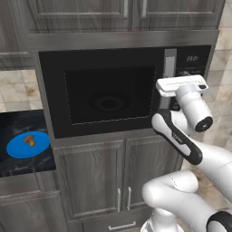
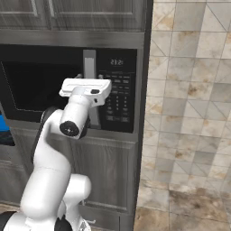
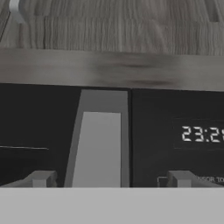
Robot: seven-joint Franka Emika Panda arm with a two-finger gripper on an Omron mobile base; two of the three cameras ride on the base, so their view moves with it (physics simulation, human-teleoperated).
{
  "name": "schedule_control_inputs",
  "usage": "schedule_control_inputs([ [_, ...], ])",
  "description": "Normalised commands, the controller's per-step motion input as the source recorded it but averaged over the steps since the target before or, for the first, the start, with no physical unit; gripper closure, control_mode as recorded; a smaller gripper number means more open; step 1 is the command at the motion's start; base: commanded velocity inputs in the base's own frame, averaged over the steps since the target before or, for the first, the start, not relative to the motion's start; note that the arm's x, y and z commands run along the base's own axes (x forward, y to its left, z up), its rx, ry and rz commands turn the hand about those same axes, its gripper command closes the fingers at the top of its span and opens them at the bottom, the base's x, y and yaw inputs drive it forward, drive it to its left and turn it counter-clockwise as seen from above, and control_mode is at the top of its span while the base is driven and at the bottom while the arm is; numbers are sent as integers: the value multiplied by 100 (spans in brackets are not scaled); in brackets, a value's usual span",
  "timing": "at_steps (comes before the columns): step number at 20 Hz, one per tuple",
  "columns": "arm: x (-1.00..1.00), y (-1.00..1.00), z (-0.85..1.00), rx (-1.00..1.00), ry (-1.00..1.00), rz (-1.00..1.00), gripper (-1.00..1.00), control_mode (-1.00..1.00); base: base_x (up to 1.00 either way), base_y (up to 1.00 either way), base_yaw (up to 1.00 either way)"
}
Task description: Pick the mushroom from the counter and place it in the microwave. Then turn on the microwave.
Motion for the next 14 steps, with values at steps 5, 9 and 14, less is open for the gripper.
schedule_control_inputs([
  [5, 29, 7, 2, 0, 0, 0, -100, -100, 0, 0, 0],
  [9, 21, 8, 5, 0, 0, 0, -100, -100, 0, 0, 0],
  [14, 31, 17, 7, 0, 0, 0, -100, -100, 0, 0, 0],
])
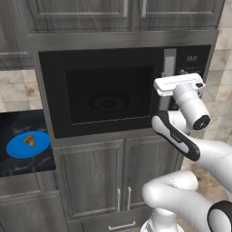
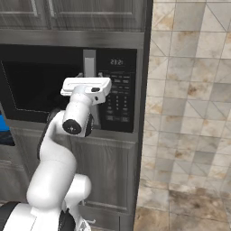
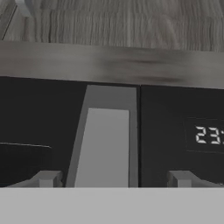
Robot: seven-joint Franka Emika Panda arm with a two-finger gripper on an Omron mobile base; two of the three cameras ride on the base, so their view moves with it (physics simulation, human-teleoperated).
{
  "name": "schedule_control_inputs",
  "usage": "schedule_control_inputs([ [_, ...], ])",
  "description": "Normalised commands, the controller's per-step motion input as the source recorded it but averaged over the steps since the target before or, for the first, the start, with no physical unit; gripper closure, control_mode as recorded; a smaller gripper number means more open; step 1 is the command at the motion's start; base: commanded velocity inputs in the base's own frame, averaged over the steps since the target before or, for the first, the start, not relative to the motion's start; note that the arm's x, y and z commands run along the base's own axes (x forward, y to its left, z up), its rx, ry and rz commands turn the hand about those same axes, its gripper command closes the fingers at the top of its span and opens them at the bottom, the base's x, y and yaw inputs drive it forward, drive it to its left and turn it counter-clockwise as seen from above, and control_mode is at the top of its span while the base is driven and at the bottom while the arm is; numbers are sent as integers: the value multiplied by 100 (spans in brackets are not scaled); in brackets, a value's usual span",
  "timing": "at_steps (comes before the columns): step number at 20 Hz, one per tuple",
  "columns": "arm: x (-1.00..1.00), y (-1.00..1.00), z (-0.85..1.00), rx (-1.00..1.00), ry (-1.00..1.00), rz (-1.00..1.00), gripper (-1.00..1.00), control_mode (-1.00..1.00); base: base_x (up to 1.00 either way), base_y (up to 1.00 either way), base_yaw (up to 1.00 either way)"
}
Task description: Pick the mushroom from the counter and place it in the microwave. Then turn on the microwave.
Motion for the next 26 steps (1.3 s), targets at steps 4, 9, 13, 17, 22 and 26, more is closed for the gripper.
schedule_control_inputs([
  [4, 2, 16, 8, 0, 0, 0, -100, -100, 0, 0, 0],
  [9, 0, 13, 9, 0, 0, 0, -100, -100, 0, 0, 0],
  [13, 0, 4, 2, 0, 0, 0, -100, -100, 0, 0, 0],
  [17, 11, 0, 1, 0, 0, 0, -100, -100, 0, 0, 0],
  [22, 32, 0, 1, 0, 0, 0, -100, -100, 0, 0, 0],
  [26, 30, 0, 0, 0, 0, 0, -100, -100, 0, 0, 0],
])
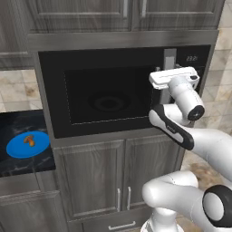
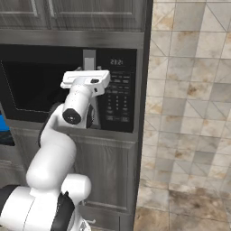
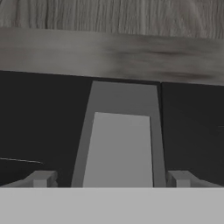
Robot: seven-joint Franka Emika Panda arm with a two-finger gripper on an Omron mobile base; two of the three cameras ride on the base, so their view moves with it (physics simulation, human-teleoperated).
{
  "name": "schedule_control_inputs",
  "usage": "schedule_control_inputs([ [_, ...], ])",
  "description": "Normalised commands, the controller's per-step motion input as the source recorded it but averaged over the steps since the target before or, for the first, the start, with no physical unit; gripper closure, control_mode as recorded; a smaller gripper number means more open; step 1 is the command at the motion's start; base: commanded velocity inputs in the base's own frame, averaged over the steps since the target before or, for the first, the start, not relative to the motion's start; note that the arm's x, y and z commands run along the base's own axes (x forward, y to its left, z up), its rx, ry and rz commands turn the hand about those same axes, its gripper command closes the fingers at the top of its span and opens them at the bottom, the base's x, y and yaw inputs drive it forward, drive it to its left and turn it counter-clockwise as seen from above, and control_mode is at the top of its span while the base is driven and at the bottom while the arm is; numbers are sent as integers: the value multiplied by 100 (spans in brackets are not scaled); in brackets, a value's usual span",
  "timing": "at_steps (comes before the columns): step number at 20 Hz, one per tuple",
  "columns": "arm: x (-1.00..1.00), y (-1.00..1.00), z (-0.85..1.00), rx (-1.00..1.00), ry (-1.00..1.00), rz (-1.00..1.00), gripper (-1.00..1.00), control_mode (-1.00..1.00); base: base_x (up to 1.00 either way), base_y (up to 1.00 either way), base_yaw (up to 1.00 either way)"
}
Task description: Pick the mushroom from the counter and place it in the microwave. Then turn on the microwave.
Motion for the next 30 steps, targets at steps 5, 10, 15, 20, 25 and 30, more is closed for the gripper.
schedule_control_inputs([
  [5, 14, 0, 0, 0, 0, 0, -100, -100, 0, 0, 0],
  [10, 0, 0, 0, 0, 0, 0, 100, -100, 0, 0, 0],
  [15, 0, 0, 0, 0, 0, 0, 100, -100, 0, 0, 0],
  [20, -9, 0, 0, 0, 0, 0, 100, -100, 0, 0, 0],
  [25, -49, 7, 0, 0, 2, 5, 100, -100, 0, 0, 0],
  [30, -51, 24, 0, 0, 8, 15, 100, -100, 0, 0, 0],
])
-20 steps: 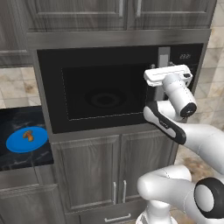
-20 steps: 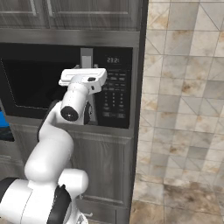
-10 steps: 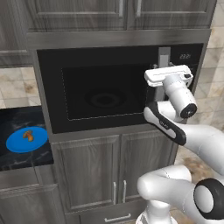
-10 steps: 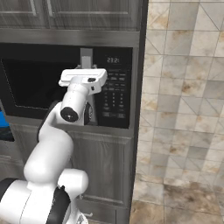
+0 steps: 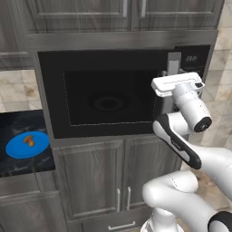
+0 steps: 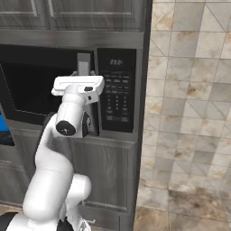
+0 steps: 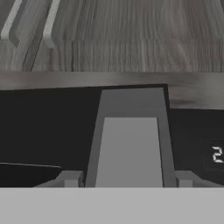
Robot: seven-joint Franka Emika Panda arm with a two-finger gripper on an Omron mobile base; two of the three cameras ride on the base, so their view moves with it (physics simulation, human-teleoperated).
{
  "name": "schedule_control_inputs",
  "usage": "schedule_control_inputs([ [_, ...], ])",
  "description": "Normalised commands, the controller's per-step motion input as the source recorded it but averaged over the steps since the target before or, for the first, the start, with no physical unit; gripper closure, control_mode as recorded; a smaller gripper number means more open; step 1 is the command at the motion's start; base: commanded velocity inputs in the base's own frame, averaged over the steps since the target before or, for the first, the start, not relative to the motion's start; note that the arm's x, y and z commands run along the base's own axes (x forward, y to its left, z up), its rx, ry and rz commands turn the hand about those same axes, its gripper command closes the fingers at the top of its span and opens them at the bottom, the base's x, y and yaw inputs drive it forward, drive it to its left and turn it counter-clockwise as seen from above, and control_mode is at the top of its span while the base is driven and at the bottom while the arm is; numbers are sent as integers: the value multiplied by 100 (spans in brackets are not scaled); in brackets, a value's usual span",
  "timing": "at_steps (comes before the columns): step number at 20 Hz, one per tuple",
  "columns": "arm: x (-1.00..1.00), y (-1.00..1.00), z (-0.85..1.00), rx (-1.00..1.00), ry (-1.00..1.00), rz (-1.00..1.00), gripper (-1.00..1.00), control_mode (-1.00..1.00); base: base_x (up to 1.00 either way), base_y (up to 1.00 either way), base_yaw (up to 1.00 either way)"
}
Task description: Pick the mushroom from the counter and place it in the microwave. Then turn on the microwave.
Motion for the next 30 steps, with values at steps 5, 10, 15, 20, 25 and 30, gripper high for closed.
schedule_control_inputs([
  [5, -47, 39, 0, 0, 12, 21, 100, -100, 0, 0, 0],
  [10, -54, 51, 0, 0, 11, 21, 100, -100, 0, 0, 0],
  [15, -64, 62, 0, 0, 8, 20, 100, -100, 0, 0, 0],
  [20, -65, 71, 0, 0, 6, 18, 100, -100, 0, 0, 0],
  [25, -72, 83, -1, 0, 5, 18, 100, -100, 0, 0, 0],
  [30, -81, 93, -3, -3, 2, 18, 100, -100, 0, 0, 0],
])
